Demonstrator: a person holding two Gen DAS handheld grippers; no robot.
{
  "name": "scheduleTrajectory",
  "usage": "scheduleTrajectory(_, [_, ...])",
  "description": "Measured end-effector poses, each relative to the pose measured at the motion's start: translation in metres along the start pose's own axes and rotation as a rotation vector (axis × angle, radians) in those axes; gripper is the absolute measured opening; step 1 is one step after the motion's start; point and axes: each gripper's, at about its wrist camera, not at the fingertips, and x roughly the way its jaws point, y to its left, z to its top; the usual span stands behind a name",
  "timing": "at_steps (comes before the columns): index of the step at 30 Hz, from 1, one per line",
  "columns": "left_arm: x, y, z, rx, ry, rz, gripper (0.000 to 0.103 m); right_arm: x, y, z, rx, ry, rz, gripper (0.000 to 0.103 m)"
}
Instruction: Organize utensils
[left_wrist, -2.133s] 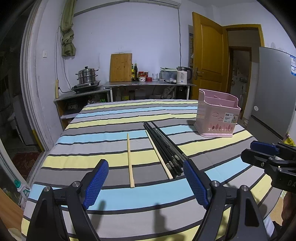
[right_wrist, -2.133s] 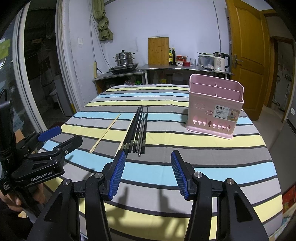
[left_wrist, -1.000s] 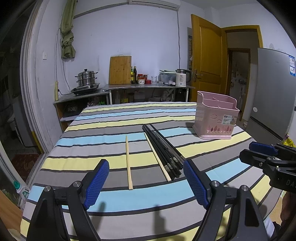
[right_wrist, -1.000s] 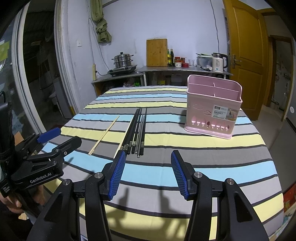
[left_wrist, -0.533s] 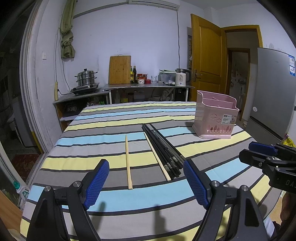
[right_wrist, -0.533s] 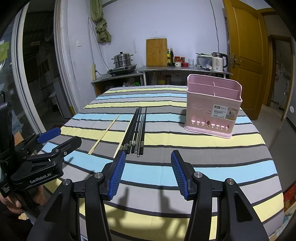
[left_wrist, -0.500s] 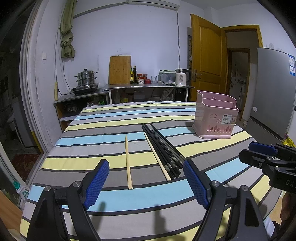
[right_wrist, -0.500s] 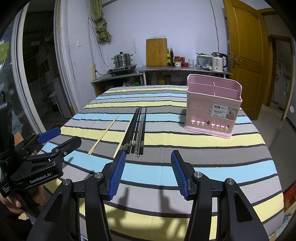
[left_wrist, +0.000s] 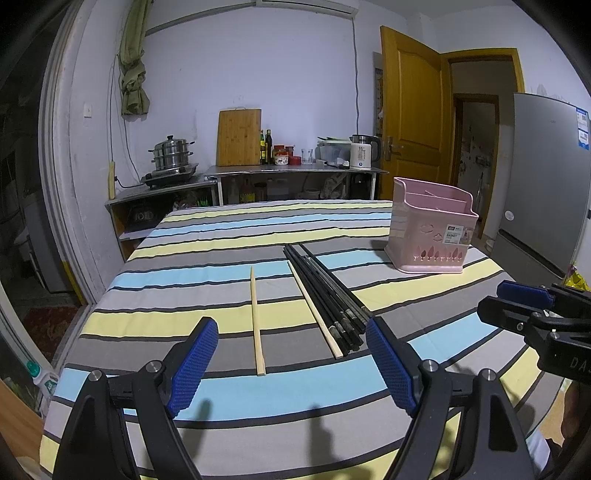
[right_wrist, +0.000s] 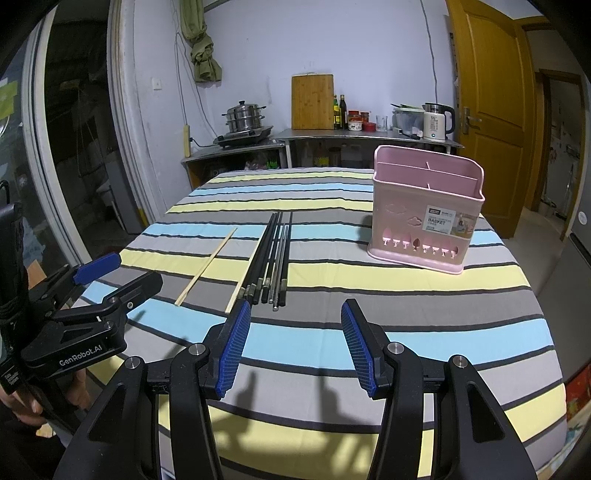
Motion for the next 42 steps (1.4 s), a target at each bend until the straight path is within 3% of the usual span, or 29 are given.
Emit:
scheduleTrajectory(7, [0.007, 0.010, -0.002, -0.027, 0.021, -0.041, 0.082, 0.004, -0.002, -0.002, 0.003, 0.012, -0.001, 0.052])
scheduleTrajectory(13, [0.024, 0.018, -0.001, -0.015, 0.066, 0.002, 0.082, 0.012, -0.001, 0.002, 0.006, 0.030, 0.004, 0.052])
scheduleTrajectory(27, [0.108, 0.058, 0.023, -0.062, 0.227, 0.030, 0.069, 0.059, 0.000, 0.028, -0.008, 0.088, 0.056, 0.052])
scheduleTrajectory(38, [0.183, 0.077, 0.043, -0.105, 0.349, -0.009, 0.043, 0.126, -0.003, 0.061, 0.017, 0.168, 0.082, 0.052])
scheduleTrajectory(42, [0.199, 0.080, 0.046, -0.118, 0.379, -0.025, 0.032, 0.157, -0.004, 0.078, 0.024, 0.200, 0.076, 0.042])
